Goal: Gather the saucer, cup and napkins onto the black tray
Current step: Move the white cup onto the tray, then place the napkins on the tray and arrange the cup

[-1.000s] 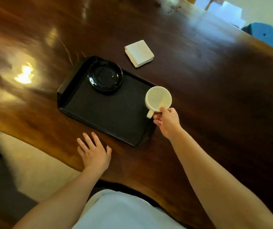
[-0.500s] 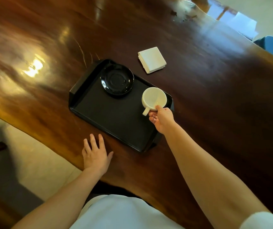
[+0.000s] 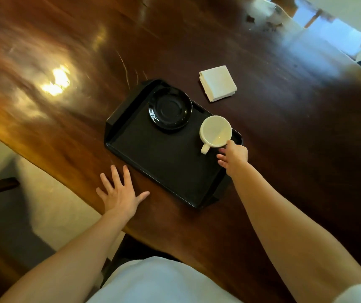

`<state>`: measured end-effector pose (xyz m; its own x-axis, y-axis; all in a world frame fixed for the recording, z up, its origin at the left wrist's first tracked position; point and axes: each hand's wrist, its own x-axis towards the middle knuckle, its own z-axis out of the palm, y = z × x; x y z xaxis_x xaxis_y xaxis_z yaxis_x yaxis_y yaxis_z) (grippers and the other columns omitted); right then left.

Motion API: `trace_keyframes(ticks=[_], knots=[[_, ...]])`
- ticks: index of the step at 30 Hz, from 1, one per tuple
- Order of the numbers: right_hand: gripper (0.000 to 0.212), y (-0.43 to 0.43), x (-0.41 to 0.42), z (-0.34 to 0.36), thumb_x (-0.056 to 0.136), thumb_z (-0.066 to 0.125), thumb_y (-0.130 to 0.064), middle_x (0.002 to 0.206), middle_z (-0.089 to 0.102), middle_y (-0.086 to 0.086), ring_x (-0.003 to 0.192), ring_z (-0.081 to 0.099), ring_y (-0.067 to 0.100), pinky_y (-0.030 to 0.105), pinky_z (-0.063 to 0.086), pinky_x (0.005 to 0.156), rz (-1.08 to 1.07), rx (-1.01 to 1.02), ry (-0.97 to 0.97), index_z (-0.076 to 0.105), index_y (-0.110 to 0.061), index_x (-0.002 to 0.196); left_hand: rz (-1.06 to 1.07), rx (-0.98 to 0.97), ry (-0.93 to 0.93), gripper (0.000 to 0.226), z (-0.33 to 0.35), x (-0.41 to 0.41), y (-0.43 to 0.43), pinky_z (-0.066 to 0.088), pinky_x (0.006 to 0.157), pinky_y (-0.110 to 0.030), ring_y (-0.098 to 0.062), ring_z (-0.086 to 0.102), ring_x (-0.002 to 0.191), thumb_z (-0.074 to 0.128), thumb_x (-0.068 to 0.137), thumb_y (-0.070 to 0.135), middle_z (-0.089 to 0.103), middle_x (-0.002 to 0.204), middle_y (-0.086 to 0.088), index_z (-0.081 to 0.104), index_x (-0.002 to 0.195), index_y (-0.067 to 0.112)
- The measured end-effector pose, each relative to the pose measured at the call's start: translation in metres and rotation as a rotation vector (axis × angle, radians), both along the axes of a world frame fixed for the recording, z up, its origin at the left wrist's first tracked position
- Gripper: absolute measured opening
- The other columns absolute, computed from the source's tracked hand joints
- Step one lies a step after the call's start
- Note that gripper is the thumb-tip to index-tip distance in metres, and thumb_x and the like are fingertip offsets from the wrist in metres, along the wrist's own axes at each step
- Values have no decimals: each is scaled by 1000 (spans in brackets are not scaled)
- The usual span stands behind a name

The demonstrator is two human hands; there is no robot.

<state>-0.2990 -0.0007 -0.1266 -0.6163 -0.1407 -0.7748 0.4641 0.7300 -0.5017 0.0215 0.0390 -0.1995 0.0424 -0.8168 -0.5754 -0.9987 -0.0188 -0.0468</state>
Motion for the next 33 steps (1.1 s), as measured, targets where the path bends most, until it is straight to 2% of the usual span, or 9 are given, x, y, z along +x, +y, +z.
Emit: trace_keyframes(ticks=[4,8,13,17,19,23,28,31,33], knots=[[16,-19,-20,2,100,52,-26,104,62,6,77,56,14,27,41,58,50,36,375,60,-13,106,43,8,-5,124,-1,-1,-15,15,115,-68,-49,-8,150,44,67,90,-13,167,-13,-15,156,26],[8,-55,-28,11,98,56,-22,101,63,3,76,54,10,28,42,65,187,-8,499,55,-22,90,122,46,24,122,3,-13,-24,11,113,-71,-51,-12,149,47,69,88,-17,166,-14,-8,158,25],[8,-103,-35,4,98,57,-23,106,64,5,83,56,13,30,44,69,343,6,537,59,-17,103,140,77,22,123,5,-20,-27,9,113,-72,-53,-14,147,47,69,88,-18,165,-16,-6,158,22],[30,-135,-48,-8,96,62,-27,121,60,7,97,56,18,31,47,78,441,77,503,56,-15,123,146,40,65,122,5,-13,-20,9,113,-71,-51,-11,149,44,67,88,-12,167,-15,-3,159,22],[44,-151,-57,-16,94,65,-31,132,54,10,114,54,25,38,50,93,521,137,518,50,-14,132,150,4,80,122,2,-11,-15,11,113,-71,-50,-6,150,39,64,89,-3,168,-15,1,159,22],[70,-181,-76,-31,91,67,-41,149,38,14,134,37,36,49,36,108,738,329,618,35,-13,146,148,-84,104,118,-7,-6,-7,14,112,-71,-49,7,150,45,65,87,13,166,-17,14,158,22],[81,-200,-87,-46,86,73,-46,151,38,14,135,37,36,50,36,110,851,398,612,32,-12,148,146,-122,110,116,-19,-4,-3,10,112,-71,-49,7,151,46,65,86,13,165,-16,16,157,22],[73,-201,-91,-48,82,80,-34,141,47,12,128,46,32,47,45,104,769,310,597,39,-12,139,148,-119,108,116,-23,-5,-3,6,112,-72,-49,2,151,47,65,85,11,166,-16,17,157,21],[64,-195,-91,-46,83,79,-22,133,52,11,117,55,28,39,54,91,674,241,485,40,-13,133,149,-118,110,116,-23,-5,-2,4,112,-73,-49,0,151,47,66,84,9,166,-16,17,157,19]])
